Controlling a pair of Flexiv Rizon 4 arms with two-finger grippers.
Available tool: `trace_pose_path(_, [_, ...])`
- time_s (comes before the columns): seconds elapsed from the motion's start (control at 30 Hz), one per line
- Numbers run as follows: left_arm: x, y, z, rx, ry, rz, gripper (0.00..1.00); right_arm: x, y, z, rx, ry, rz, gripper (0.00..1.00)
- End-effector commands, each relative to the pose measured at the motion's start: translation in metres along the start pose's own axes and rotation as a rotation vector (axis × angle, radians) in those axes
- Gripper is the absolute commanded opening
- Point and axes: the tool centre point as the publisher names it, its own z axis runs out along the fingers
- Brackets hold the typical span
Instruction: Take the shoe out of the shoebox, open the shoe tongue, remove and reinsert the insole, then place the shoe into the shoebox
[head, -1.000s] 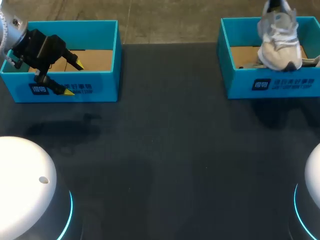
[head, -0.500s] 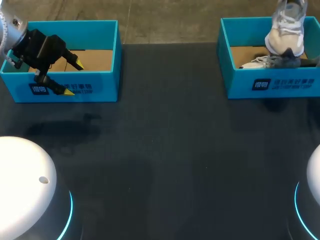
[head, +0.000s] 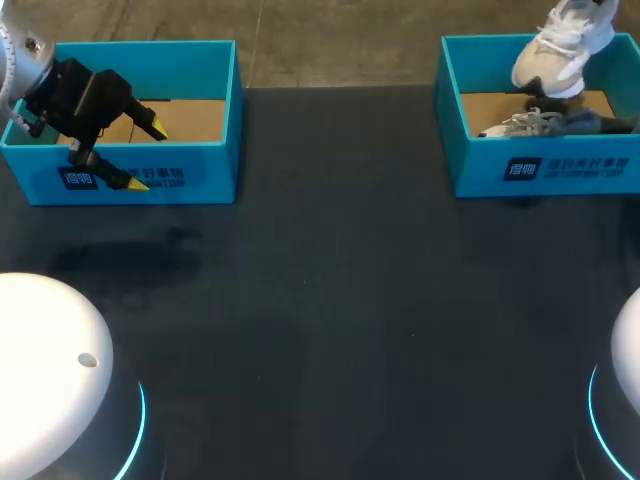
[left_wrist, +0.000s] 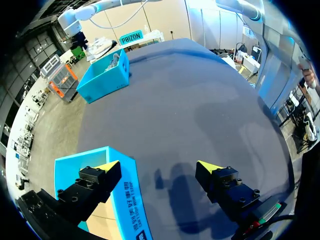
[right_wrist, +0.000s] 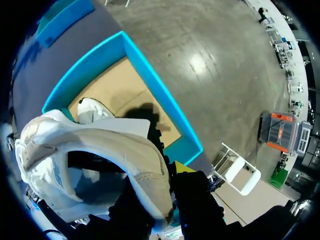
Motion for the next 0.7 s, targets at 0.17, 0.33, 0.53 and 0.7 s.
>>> trace_pose_path(0.17, [-0.0006, -0.0002, 0.0000, -0.004, 0.002, 0.000, 1.00, 0.0035, 0.0104, 0.0030, 0.031, 0.006, -0.026, 0.00])
trace_pose_path(0.33, [-0.0006, -0.0002, 0.0000, -0.004, 0.002, 0.000, 1.00, 0.0035, 0.0104, 0.0030, 0.031, 0.006, -0.026, 0.00])
trace_pose_path(0.53, [-0.0006, -0.0002, 0.0000, -0.004, 0.002, 0.000, 1.00, 0.0035, 0.0104, 0.0030, 0.031, 0.006, -0.026, 0.00])
trace_pose_path(0.7, [-0.0006, -0.0002, 0.0000, -0.004, 0.002, 0.000, 1.00, -0.0005, 0.0052, 0.0075, 0.044, 0.028, 0.116, 0.00])
